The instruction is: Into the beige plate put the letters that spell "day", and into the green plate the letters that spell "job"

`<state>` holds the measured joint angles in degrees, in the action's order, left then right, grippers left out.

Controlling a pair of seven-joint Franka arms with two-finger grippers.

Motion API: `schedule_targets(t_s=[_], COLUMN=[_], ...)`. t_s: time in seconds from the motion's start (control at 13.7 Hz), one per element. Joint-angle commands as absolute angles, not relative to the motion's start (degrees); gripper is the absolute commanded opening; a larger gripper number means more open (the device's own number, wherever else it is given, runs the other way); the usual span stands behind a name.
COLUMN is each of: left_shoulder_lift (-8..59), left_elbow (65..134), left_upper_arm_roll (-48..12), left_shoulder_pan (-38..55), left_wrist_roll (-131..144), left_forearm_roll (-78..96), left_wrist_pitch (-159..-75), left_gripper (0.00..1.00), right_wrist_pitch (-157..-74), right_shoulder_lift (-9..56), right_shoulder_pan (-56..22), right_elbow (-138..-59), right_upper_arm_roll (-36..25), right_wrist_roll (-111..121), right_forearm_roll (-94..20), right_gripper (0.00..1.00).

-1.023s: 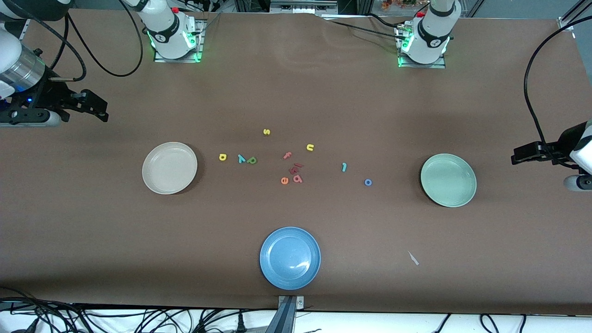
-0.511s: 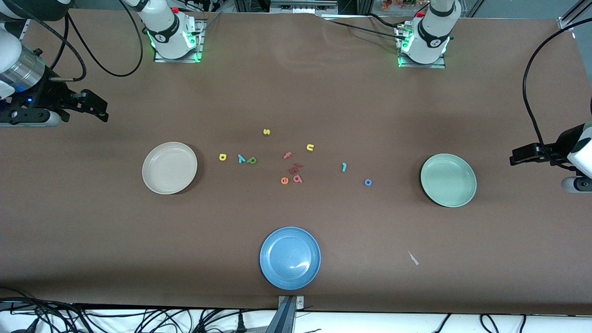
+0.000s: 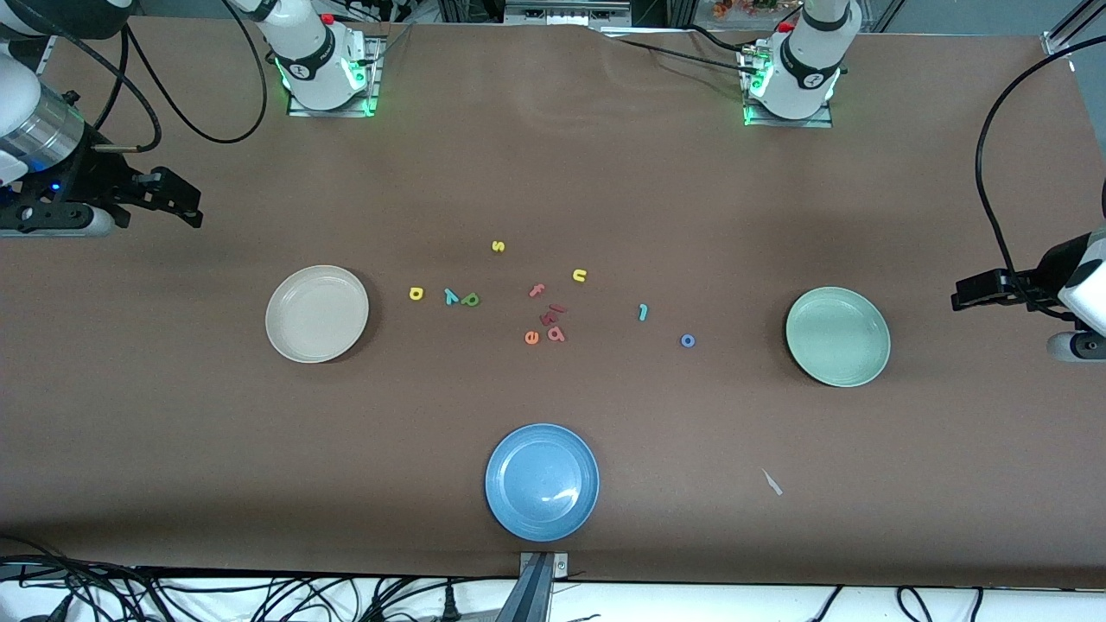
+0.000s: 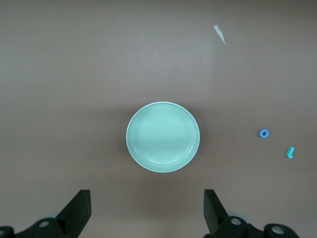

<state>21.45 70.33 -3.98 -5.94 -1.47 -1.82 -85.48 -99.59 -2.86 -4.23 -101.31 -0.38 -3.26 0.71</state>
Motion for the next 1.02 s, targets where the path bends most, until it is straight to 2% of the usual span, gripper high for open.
schedule_targets(t_s=[0.0, 0.95], left_shoulder_lift=[21.45, 21.53], left_elbow=[69.96, 70.05], left_upper_arm_roll=[-3.96, -4.04], left_shoulder_pan=[-5.89, -5.98], left_wrist_roll=[-2.46, -2.64], left_forearm_roll=[-1.58, -1.50], left_wrist_pitch=[-85.69, -85.78], left_gripper=[1.00, 1.00], right_wrist_pitch=[-99.14, -99.49], right_shoulder_lift=[-2.72, -2.72], right_shoulder_pan=[-4.22, -4.31], right_elbow=[-100.55, -100.55], right_upper_arm_roll=[-0.35, -0.35], right_wrist_roll=[-2.72, -2.90], right_forearm_roll=[0.88, 0.79], right_gripper=[1.00, 1.00])
